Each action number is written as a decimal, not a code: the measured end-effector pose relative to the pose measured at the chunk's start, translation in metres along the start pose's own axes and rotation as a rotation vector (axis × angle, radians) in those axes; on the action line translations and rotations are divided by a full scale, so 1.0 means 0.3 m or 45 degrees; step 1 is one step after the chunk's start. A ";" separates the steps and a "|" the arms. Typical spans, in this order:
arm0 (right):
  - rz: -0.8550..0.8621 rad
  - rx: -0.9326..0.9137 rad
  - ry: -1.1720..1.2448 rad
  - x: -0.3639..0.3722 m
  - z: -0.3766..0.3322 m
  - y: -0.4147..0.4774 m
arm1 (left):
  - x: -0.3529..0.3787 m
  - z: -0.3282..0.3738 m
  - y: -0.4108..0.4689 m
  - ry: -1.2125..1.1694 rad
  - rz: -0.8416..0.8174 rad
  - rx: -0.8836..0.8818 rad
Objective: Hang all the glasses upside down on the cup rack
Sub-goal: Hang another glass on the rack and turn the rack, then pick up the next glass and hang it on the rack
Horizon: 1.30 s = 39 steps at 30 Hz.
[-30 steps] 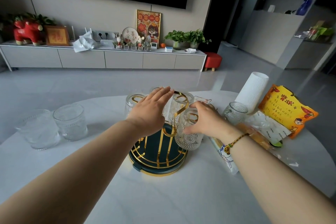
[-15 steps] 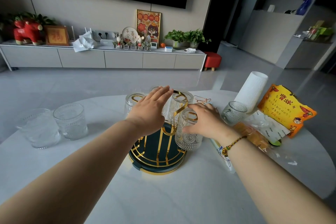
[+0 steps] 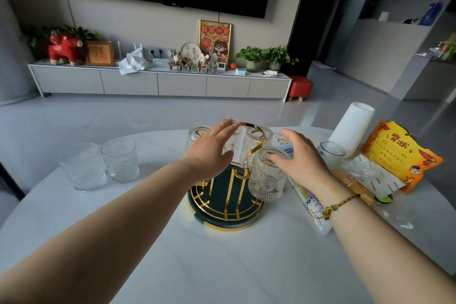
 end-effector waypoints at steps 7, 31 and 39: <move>0.194 -0.361 0.178 0.069 -0.201 -0.080 | 0.010 -0.196 -0.337 -0.046 0.450 -0.162; -0.323 0.139 0.488 1.107 -0.554 0.169 | 0.089 -0.723 -0.713 0.415 0.181 -0.752; -0.191 0.123 0.553 1.123 -0.556 0.209 | 0.092 -0.729 -0.710 0.433 0.154 -0.783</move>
Point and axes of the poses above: each hand's wrist, its own y-axis towards the middle knuckle, its own x-axis out of the palm, z = x × y, the point moved 1 cm from there along y, towards the middle knuckle, and after that the axes turned 3 degrees about -z, right-handed, at the moved point
